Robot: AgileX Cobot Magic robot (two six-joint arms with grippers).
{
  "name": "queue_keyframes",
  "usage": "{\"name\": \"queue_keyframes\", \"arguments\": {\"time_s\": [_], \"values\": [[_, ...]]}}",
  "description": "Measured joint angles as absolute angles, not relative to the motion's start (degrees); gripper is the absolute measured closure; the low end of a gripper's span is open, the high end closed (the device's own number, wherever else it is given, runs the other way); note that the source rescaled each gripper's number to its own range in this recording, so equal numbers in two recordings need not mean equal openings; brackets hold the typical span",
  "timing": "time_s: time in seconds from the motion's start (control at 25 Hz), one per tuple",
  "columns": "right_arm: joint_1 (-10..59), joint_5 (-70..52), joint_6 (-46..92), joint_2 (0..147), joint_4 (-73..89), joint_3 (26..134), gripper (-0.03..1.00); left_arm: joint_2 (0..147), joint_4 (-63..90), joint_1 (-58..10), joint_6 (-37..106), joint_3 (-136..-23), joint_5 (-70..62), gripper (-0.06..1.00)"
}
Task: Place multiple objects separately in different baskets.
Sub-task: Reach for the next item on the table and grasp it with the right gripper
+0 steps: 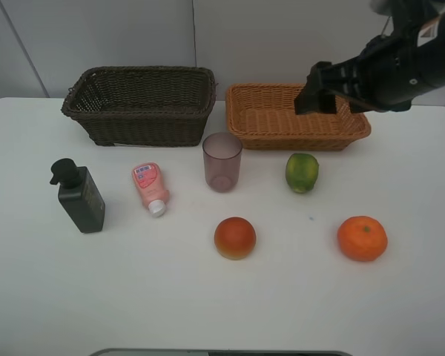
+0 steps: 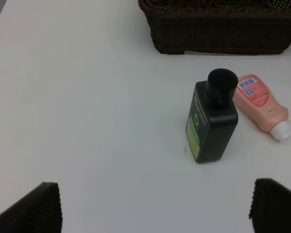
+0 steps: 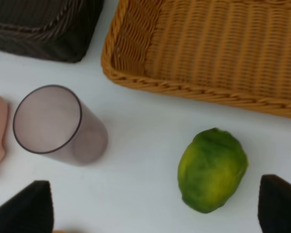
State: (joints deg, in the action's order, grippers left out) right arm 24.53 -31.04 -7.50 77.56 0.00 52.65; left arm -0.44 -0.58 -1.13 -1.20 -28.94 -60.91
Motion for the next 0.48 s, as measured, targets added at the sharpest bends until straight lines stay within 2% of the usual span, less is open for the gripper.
{"name": "queue_keyframes", "arguments": {"time_s": [0.24, 0.48], "values": [[25.0, -39.8, -10.6, 85.1, 0.0, 58.1, 0.16, -0.4, -0.6, -1.1, -1.2, -28.9, -60.9, -0.06], [25.0, -41.2, -15.8, 89.6, -4.8, 58.4, 0.15, -0.4, -0.6, -1.1, -1.2, -28.9, -60.9, -0.06]]}}
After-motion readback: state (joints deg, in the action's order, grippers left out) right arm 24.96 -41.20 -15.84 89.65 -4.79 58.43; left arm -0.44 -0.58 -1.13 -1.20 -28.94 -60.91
